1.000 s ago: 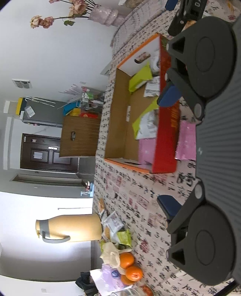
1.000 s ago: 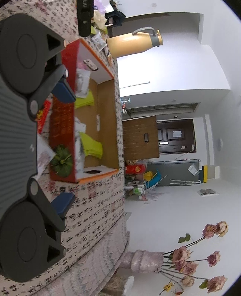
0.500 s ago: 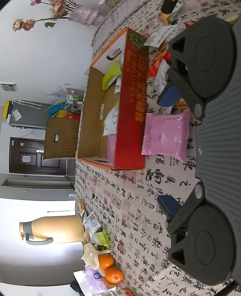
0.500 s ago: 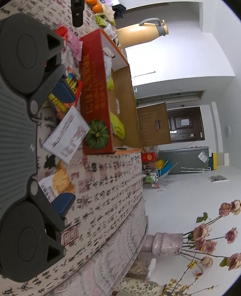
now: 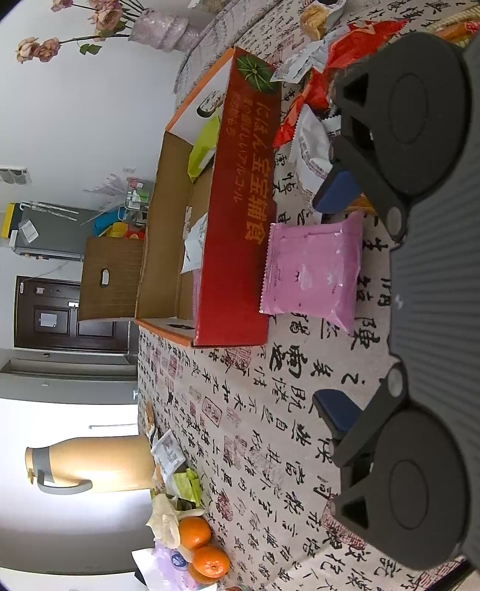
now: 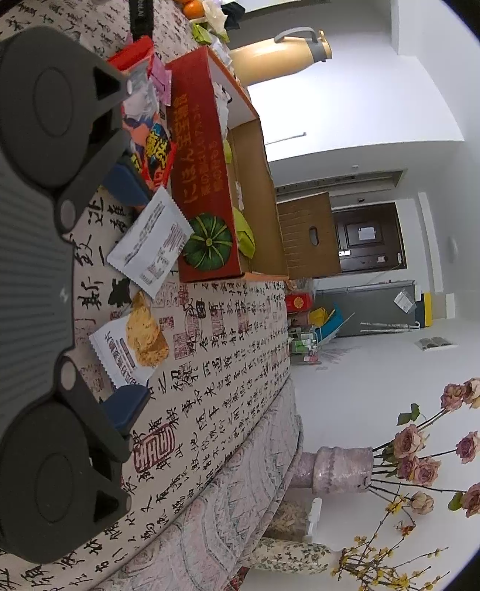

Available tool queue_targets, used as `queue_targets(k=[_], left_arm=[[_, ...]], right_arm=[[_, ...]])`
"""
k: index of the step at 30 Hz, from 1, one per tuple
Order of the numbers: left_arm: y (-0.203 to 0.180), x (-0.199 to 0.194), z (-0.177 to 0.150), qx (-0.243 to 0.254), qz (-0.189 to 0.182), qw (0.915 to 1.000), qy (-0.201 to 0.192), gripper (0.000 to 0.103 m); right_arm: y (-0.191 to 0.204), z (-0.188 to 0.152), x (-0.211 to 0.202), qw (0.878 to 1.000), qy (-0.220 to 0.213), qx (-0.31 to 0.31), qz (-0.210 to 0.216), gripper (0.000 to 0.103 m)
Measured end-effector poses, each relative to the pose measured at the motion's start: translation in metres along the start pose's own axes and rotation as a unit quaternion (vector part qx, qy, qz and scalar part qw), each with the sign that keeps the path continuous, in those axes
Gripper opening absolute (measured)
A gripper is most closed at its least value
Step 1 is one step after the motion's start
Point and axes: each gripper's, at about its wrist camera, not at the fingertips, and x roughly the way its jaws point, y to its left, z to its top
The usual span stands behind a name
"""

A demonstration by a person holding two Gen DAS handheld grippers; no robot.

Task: Organize snacks
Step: 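Lower the right gripper onto the cracker packet and close it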

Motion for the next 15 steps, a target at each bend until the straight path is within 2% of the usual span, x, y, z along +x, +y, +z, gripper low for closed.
queue_targets(k=[4, 15], left_arm=[[0.000, 0.000, -0.001, -0.002, 0.000, 1.0000, -0.002, 0.103], [0.001, -0.001, -0.002, -0.006, -0.002, 1.0000, -0.004, 0.103]], right_arm=[[-0.002, -0.001, 0.000, 1.000, -0.004, -0.017, 0.004, 0.103], [-0.020, 0.006, 0.005, 0.999, 0.015, -0.026, -0.030, 0.103]])
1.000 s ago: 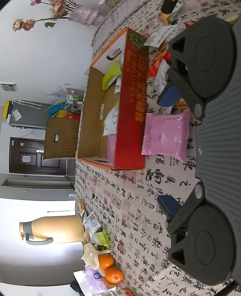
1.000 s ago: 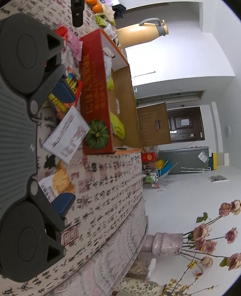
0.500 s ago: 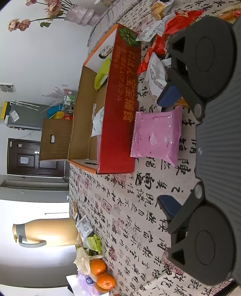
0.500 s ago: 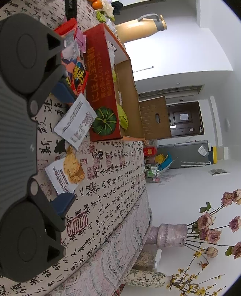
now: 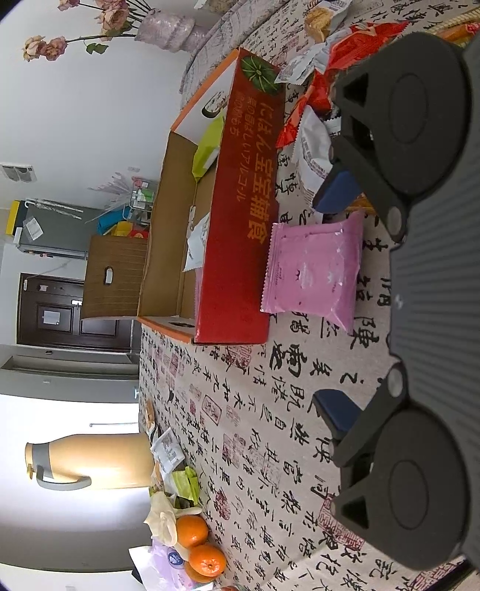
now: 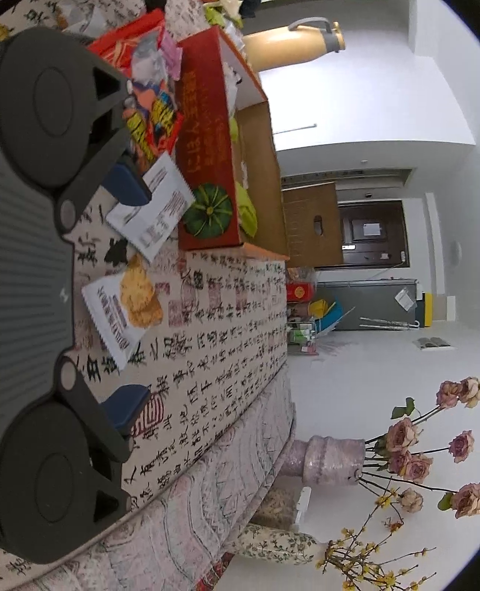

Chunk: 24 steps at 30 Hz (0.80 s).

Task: Organize snacks
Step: 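Lower the right gripper onto the cracker packet and close it, then grasp the pink packet with the left gripper while the right gripper holds the cracker packet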

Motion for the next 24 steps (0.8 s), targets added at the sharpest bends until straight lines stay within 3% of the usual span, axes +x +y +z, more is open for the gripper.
queue_targets(k=[5, 11, 15, 18, 24], left_arm=[[0.000, 0.001, 0.000, 0.000, 0.002, 1.0000, 0.001, 0.103], [0.000, 0.002, 0.000, 0.001, 0.003, 1.0000, 0.003, 0.103], [0.000, 0.002, -0.001, 0.000, 0.003, 1.0000, 0.005, 0.103], [0.001, 0.002, -0.001, -0.001, 0.003, 1.0000, 0.006, 0.103], [0.001, 0.003, 0.000, -0.002, 0.002, 1.0000, 0.008, 0.103]], right_arm=[[-0.001, -0.001, 0.018, 0.999, 0.032, -0.015, -0.007, 0.103], [-0.003, 0.007, 0.051, 0.997, 0.067, -0.033, -0.003, 0.092], [-0.005, 0.011, 0.065, 0.996, 0.079, -0.037, 0.009, 0.077], [-0.006, 0.013, 0.064, 0.996, 0.078, -0.031, 0.031, 0.046], [-0.004, 0.009, 0.054, 0.998, 0.061, -0.017, 0.024, 0.041]])
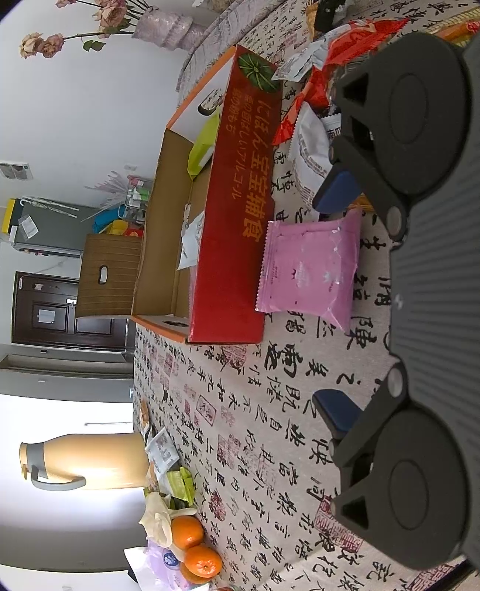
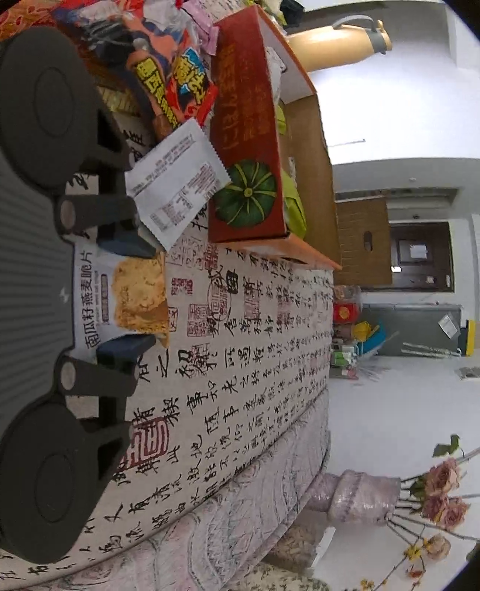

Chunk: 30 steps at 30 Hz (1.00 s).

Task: Organize snacks
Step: 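Grasp the pink packet with the left gripper while the right gripper holds the cracker packet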

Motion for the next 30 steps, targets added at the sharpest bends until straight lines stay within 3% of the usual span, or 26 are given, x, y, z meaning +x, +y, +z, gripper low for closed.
queue_targets(k=[11, 22, 25, 27, 30], left_arm=[[-0.001, 0.004, 0.012, 0.002, 0.009, 0.9996, 0.027, 0.103], [-0.026, 0.029, 0.025, 0.040, 0.038, 0.9965, 0.062, 0.102], [-0.027, 0.032, 0.022, 0.039, 0.032, 0.9964, 0.069, 0.091], [-0.028, 0.034, 0.021, 0.039, 0.024, 0.9962, 0.074, 0.071], [-0.030, 0.034, 0.019, 0.046, 0.020, 0.9957, 0.078, 0.062]], right_arm=[[0.005, -0.008, -0.030, 0.997, -0.069, 0.040, 0.005, 0.041], [-0.002, -0.011, -0.031, 0.994, -0.091, 0.065, 0.016, 0.041], [-0.003, -0.012, -0.030, 0.993, -0.089, 0.071, 0.023, 0.042], [-0.005, -0.012, -0.029, 0.993, -0.088, 0.075, 0.026, 0.042], [-0.006, -0.013, -0.029, 0.992, -0.087, 0.080, 0.030, 0.042]])
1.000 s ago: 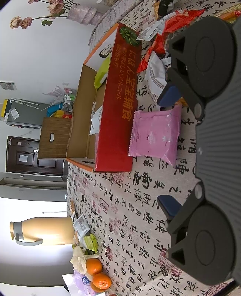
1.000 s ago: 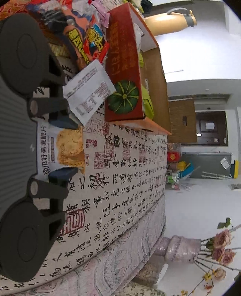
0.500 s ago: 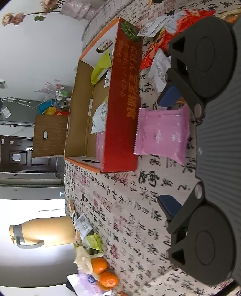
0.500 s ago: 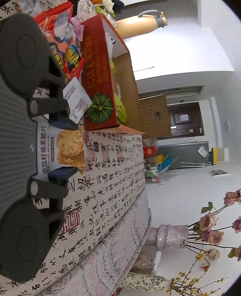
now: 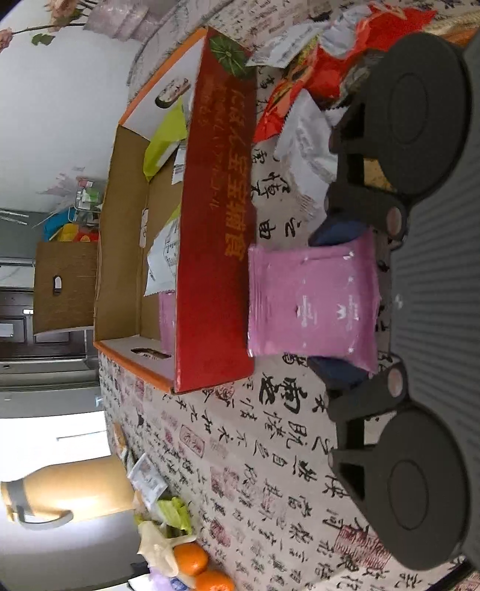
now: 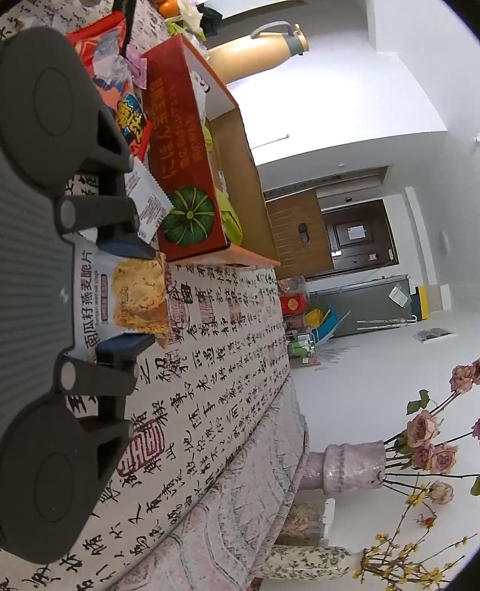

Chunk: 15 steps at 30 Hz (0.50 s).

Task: Organize snacks
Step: 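Grasp the pink packet with the left gripper while the right gripper holds the cracker packet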

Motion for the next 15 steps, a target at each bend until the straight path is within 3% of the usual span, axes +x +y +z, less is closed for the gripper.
queue_targets(k=[15], left_arm=[[0.010, -0.019, -0.005, -0.018, 0.001, 0.9996, -0.023, 0.061]], right_arm=[[0.001, -0.001, -0.003, 1.000, -0.013, -0.002, -0.006, 0.042]])
